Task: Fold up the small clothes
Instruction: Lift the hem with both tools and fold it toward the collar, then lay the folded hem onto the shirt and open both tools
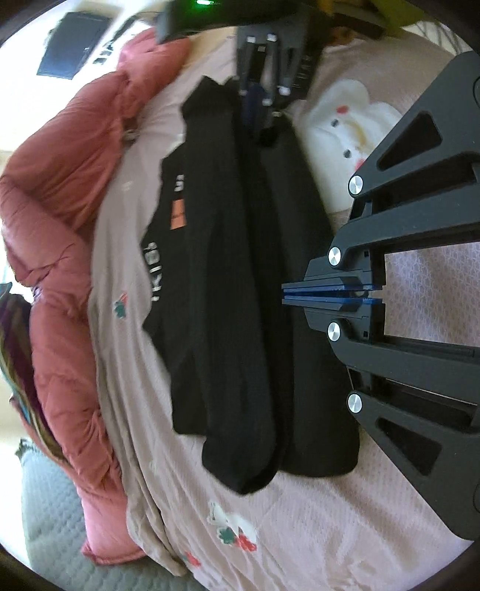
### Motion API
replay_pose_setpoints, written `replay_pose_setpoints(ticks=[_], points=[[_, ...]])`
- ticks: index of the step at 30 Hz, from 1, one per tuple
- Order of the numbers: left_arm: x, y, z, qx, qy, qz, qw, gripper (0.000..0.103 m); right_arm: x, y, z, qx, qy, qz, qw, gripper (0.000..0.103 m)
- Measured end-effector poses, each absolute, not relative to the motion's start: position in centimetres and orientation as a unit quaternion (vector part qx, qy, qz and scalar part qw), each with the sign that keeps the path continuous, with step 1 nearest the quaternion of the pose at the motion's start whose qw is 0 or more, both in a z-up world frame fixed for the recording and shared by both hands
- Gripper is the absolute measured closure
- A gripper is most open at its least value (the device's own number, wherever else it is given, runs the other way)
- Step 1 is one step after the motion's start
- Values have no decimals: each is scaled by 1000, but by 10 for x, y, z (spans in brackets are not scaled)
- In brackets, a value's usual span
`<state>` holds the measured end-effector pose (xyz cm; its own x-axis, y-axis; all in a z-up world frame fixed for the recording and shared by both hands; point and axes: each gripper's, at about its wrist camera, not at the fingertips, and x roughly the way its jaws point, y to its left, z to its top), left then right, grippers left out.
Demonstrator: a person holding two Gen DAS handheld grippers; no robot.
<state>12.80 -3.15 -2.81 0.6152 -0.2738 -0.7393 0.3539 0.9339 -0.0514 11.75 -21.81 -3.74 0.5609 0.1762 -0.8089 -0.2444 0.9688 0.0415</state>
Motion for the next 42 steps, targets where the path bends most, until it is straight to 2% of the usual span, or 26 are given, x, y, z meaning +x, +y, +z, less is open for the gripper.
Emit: replay_pose_setpoints(ticks=[12,27,29,33,37,40,42], points=[[151,-19,-43,34,420,-166,891,103,154,-223,-22,-39,421,129,897,78],[223,-17,-24,11,426,-145,893,103,213,-236,-6,-14,421,110,901,77],[240,-12,-23,-18,431,-135,892,99,219,-238,-5,-12,419,103,902,77],[260,9,-30,-80,431,-117,891,98,233,-246,-6,4,419,81,904,77],[251,30,-27,-90,398,-108,906,96,241,-258,-5,6,404,50,913,77],[253,45,-27,-84,399,-93,908,86,246,-273,5,20,381,23,924,69],[259,58,-29,-105,404,-91,904,85,245,-287,16,36,365,7,930,66]])
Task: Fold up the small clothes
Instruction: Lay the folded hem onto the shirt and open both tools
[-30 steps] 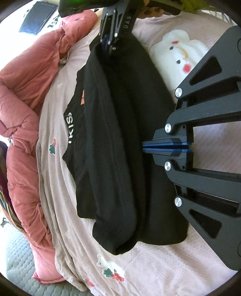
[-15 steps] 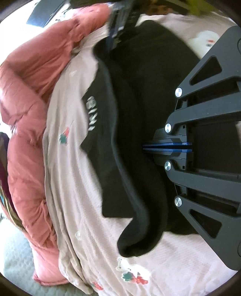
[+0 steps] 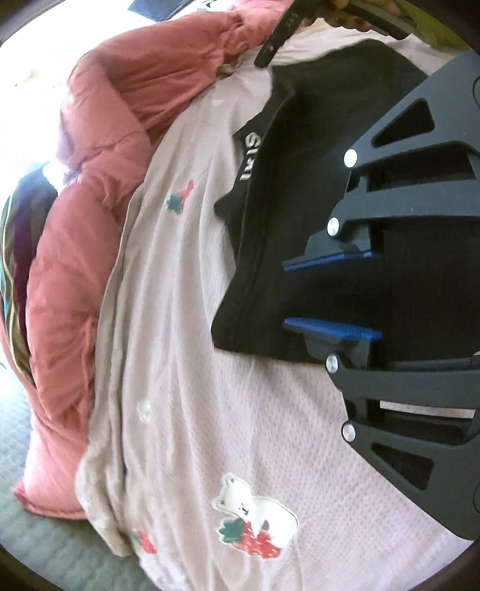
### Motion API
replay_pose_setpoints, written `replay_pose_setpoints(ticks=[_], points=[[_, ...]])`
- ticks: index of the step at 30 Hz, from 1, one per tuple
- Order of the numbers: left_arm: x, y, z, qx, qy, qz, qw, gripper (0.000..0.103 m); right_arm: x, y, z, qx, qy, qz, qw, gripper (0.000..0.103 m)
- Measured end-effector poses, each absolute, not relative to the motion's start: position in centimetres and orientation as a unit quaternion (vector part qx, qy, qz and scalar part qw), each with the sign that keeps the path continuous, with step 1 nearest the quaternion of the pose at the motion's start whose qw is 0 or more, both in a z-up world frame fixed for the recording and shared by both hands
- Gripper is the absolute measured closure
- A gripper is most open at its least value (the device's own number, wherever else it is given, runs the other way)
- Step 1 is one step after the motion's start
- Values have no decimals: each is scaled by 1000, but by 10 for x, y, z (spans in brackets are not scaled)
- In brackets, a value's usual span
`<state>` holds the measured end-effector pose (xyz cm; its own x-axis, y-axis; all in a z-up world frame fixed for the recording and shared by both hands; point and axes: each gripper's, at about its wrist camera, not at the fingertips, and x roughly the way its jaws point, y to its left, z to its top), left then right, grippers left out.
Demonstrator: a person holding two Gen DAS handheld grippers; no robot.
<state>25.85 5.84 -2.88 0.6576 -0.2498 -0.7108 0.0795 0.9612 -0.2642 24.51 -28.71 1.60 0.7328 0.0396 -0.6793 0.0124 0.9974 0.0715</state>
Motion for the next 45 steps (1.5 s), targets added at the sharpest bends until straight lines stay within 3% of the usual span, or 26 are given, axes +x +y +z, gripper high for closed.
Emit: replay_pose_setpoints(ticks=[2,9,13,18,21,22,25,26,36,40,45], points=[[262,67,-30,-124,406,-90,901,79,239,-298,24,39,352,0,935,60],[269,75,-34,-152,412,-99,893,74,205,-322,17,-21,367,-6,930,29],[270,76,-38,-159,415,-104,890,73,214,-327,-13,-31,424,-9,905,28],[268,71,-35,-142,408,-105,896,73,235,-327,-21,6,431,5,902,29],[269,67,-36,-128,406,-102,899,73,252,-332,-27,41,433,5,900,34],[269,65,-36,-119,407,-101,900,75,255,-332,-29,49,436,6,899,44],[269,60,-37,-100,407,-94,903,101,260,-333,-36,60,447,0,893,80],[269,60,-37,-100,405,-94,904,103,259,-334,-36,62,442,2,895,88],[258,70,-4,-119,336,-93,930,103,246,-354,3,97,347,14,933,94],[263,68,-2,-111,325,-83,935,103,258,-357,-5,95,358,7,929,94],[279,61,-36,-80,378,-54,921,103,264,-348,-38,63,398,-8,915,93]])
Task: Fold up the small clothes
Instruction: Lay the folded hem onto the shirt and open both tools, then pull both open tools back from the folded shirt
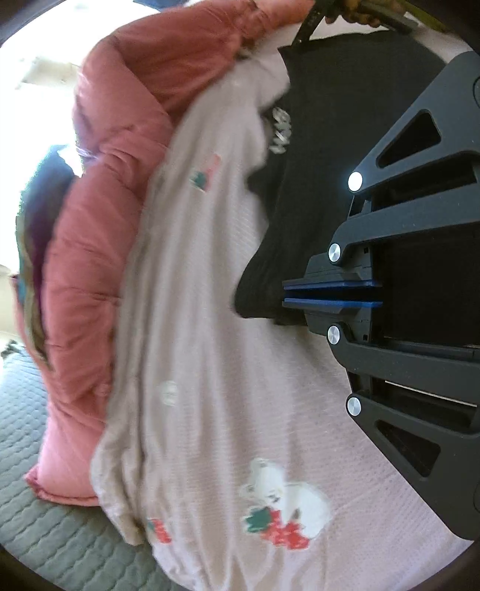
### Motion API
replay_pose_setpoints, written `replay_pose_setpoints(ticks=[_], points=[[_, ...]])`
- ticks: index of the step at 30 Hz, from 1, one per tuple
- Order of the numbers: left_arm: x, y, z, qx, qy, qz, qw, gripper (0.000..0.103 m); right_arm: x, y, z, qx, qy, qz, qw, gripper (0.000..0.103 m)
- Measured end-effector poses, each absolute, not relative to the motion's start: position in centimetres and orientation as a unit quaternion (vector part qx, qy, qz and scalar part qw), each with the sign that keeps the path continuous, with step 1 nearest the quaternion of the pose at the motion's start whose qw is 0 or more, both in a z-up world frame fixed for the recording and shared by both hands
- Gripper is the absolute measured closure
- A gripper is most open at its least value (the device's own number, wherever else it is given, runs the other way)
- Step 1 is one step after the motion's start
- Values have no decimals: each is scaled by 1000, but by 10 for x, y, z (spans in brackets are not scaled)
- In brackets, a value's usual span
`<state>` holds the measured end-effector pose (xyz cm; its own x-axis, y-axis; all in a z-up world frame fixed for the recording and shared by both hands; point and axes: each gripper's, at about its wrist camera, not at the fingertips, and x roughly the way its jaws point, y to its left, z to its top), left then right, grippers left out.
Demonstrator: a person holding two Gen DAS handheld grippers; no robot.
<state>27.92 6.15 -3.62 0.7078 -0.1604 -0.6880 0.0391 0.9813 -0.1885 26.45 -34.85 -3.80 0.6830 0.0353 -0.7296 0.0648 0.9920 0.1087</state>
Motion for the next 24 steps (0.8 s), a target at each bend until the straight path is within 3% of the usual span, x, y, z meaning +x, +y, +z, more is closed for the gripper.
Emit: replay_pose_setpoints(ticks=[12,16,18,19,20,24], points=[[278,61,-46,-63,401,-43,913,100,256,-345,-49,33,412,-58,909,70],[273,59,-46,-53,403,-40,913,97,248,-346,-45,33,413,-69,908,50],[270,57,-44,-50,404,-37,913,84,242,-347,-42,41,411,-70,908,43],[269,57,-44,-48,406,-35,912,65,239,-348,-39,45,410,-70,908,41],[268,57,-43,-48,408,-32,911,59,236,-348,-37,46,408,-70,909,38],[262,58,-41,-52,409,-30,911,57,224,-342,-26,42,399,-62,914,37]])
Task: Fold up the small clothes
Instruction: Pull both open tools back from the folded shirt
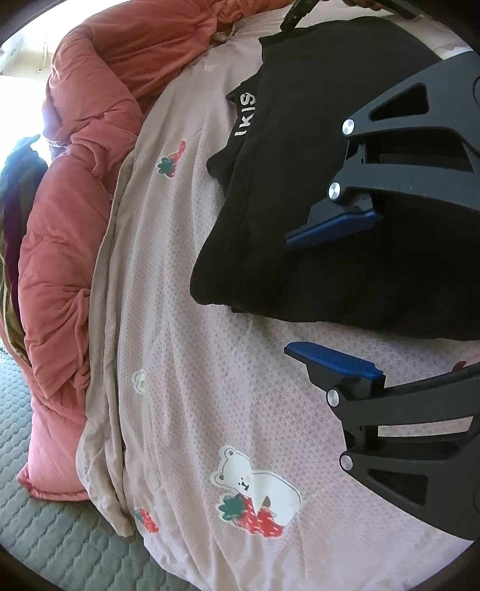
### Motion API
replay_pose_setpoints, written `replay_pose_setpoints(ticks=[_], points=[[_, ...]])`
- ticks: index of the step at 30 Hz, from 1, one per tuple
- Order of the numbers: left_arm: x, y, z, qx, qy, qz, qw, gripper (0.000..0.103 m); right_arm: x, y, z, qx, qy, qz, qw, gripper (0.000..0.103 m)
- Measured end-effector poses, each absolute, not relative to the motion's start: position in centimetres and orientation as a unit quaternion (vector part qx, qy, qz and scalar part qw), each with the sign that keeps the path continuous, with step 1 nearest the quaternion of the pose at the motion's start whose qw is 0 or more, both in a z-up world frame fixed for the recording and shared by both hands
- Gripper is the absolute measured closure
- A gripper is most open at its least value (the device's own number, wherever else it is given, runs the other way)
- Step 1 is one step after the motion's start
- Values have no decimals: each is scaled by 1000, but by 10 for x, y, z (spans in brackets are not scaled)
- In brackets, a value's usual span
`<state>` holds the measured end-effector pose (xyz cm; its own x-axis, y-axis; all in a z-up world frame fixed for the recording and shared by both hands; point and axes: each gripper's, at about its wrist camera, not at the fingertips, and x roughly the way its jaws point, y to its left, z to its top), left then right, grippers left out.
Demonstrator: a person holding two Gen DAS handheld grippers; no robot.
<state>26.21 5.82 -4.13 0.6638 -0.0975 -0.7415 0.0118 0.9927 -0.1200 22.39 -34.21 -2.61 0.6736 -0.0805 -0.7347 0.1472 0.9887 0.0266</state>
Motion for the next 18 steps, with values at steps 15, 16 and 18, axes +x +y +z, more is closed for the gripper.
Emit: replay_pose_setpoints(ticks=[15,16,18], points=[[219,42,-1,-36,378,-50,924,41,162,-266,0,-5,383,51,922,24],[215,39,1,-35,379,-58,923,41,158,-262,-1,-9,384,55,921,24],[211,32,1,-29,380,-67,922,41,153,-258,-2,-14,386,61,920,24]])
